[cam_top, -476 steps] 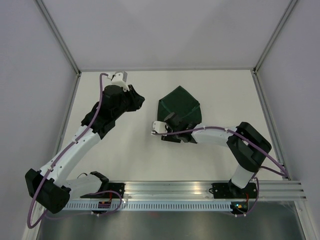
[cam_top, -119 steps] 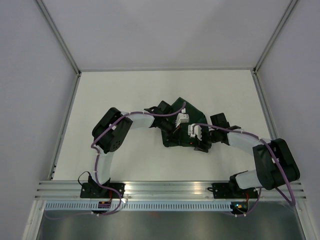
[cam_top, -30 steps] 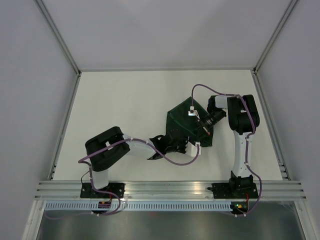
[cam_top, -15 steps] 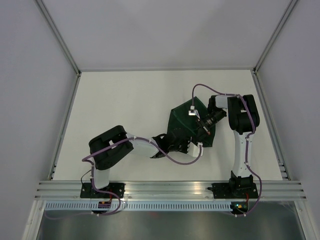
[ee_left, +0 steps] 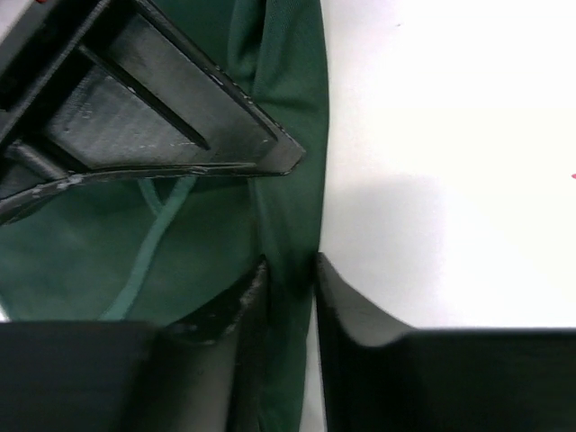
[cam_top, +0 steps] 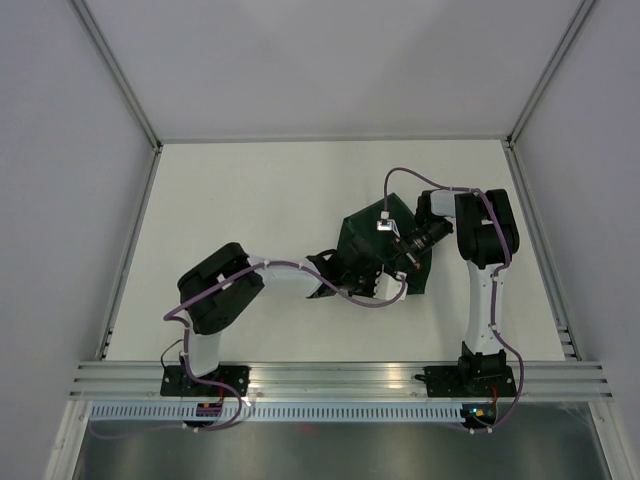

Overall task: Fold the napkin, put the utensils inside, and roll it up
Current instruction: Roll the napkin with the utensil

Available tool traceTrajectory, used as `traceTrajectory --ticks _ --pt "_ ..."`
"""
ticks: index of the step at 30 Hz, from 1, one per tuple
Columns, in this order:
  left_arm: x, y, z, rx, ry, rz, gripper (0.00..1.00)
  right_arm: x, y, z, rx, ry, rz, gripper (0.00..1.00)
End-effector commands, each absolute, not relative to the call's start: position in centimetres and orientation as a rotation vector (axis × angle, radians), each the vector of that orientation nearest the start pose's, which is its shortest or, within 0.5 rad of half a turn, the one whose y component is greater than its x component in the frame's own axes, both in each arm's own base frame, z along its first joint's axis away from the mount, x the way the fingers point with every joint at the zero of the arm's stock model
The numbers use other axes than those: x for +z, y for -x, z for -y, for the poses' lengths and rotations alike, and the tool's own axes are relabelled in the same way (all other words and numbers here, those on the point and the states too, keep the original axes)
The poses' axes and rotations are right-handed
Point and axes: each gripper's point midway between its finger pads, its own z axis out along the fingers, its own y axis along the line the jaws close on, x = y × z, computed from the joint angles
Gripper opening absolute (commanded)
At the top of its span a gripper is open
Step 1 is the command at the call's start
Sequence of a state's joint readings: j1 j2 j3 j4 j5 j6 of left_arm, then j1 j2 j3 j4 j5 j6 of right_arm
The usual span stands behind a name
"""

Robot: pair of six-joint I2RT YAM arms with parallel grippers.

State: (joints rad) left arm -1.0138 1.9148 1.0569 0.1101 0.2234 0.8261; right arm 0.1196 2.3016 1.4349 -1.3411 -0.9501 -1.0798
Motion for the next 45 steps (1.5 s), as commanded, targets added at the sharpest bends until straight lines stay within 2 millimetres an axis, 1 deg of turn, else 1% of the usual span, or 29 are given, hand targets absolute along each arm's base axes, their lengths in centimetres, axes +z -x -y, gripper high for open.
traceTrajectory --ticks 1,2,6,8,9,10,11,12,13,14,16,18,20,21,22,26,30,33,34,36,37,39,40,42,43,44,45 --pt "2.0 -24.3 41.0 -0.478 -1.933 -1.418 0.28 -2.0 -26.8 -14.6 1.512 1.309 -2.415 0.00" --pt "2.6 -24.4 41.5 -0.505 -1.928 -1.411 0.27 -2.0 -26.8 -14.6 1.510 1.314 -2.410 0.00" --pt "2.5 -23.9 41.6 -0.586 -1.940 -1.472 0.20 -1.9 -26.8 -14.6 1.509 1.316 -2.408 0.00" --pt "2.7 -23.7 42.0 -0.654 -1.933 -1.508 0.15 -1.8 -26.9 -14.6 1.505 1.318 -2.404 0.00" --pt "2.6 -23.6 41.8 -0.667 -1.935 -1.535 0.13 -1.6 -26.9 -14.6 1.500 1.316 -2.399 0.00" --pt "2.9 -23.5 42.2 -0.703 -1.928 -1.544 0.12 -1.6 -27.0 -14.6 1.492 1.321 -2.394 0.00" --pt "2.6 -23.3 42.2 -0.728 -1.934 -1.564 0.11 -1.5 -27.0 -14.6 1.486 1.322 -2.394 0.00" --pt "2.5 -23.4 42.1 -0.745 -1.927 -1.589 0.09 -1.3 -27.3 -14.6 1.464 1.318 -2.387 0.00" --pt "2.9 -23.2 42.3 -0.779 -1.924 -1.607 0.07 -1.2 -27.4 -14.6 1.454 1.316 -2.383 0.00" --pt "2.6 -23.1 42.2 -0.800 -1.925 -1.628 0.06 -0.9 -27.7 -14.5 1.433 1.317 -2.375 0.01" --pt "2.6 -23.2 42.1 -0.833 -1.909 -1.672 0.04 -0.7 -28.0 -14.6 1.405 1.313 -2.368 0.02" --pt "1.7 -23.3 41.9 -0.845 -1.907 -1.716 0.03 -0.3 -28.4 -14.4 1.377 1.296 -2.360 0.02" --pt "1.6 -23.1 41.8 -0.867 -1.899 -1.760 0.02 0.0 -28.6 -14.4 1.353 1.295 -2.345 0.02" --pt "0.8 -22.9 41.7 -0.882 -1.901 -1.797 0.02 0.1 -28.7 -14.4 1.342 1.287 -2.343 0.02" --pt "1.2 -22.9 42.1 -0.903 -1.894 -1.795 0.02 0.3 -28.9 -14.3 1.333 1.269 -2.348 0.03" --pt "0.9 -22.6 42.1 -0.983 -1.863 -1.877 0.02 0.9 -29.3 -14.2 1.279 1.248 -2.327 0.05" --pt "0.5 -22.6 42.0 -1.038 -1.828 -1.942 0.02 1.4 -29.7 -14.2 1.241 1.218 -2.314 0.09" --pt "0.4 -22.3 41.8 -1.111 -1.794 -1.989 0.02 2.2 -30.6 -14.1 1.193 1.164 -2.300 0.16" --pt "0.2 -22.1 41.8 -1.132 -1.788 -2.002 0.02 2.5 -30.9 -14.0 1.182 1.147 -2.291 0.21" --pt "0.2 -22.0 41.5 -1.179 -1.762 -2.030 0.02 3.3 -31.5 -13.8 1.154 1.109 -2.268 0.26" --pt "-0.1 -21.9 41.4 -1.195 -1.759 -2.037 0.02 3.9 -31.5 -13.7 1.140 1.097 -2.258 0.28" --pt "-0.2 -21.9 41.2 -1.226 -1.741 -2.055 0.02 4.6 -32.3 -13.5 1.110 1.060 -2.231 0.32" --pt "-0.2 -21.8 41.3 -1.236 -1.739 -2.058 0.02 5.4 -32.6 -13.4 1.086 1.053 -2.212 0.33" --pt "-0.3 -21.5 41.1 -1.274 -1.728 -2.068 0.02 5.9 -32.8 -13.2 1.064 1.017 -2.196 0.36" --pt "-0.3 -21.5 41.1 -1.285 -1.723 -2.072 0.02 6.4 -32.6 -13.0 1.040 1.010 -2.181 0.36" --pt "-0.6 -21.5 41.0 -1.297 -1.711 -2.092 0.02 6.8 -33.0 -12.9 1.009 1.009 -2.153 0.36" --pt "-0.7 -21.5 41.1 -1.308 -1.705 -2.095 0.02 7.1 -33.0 -12.7 0.993 0.996 -2.147 0.36"
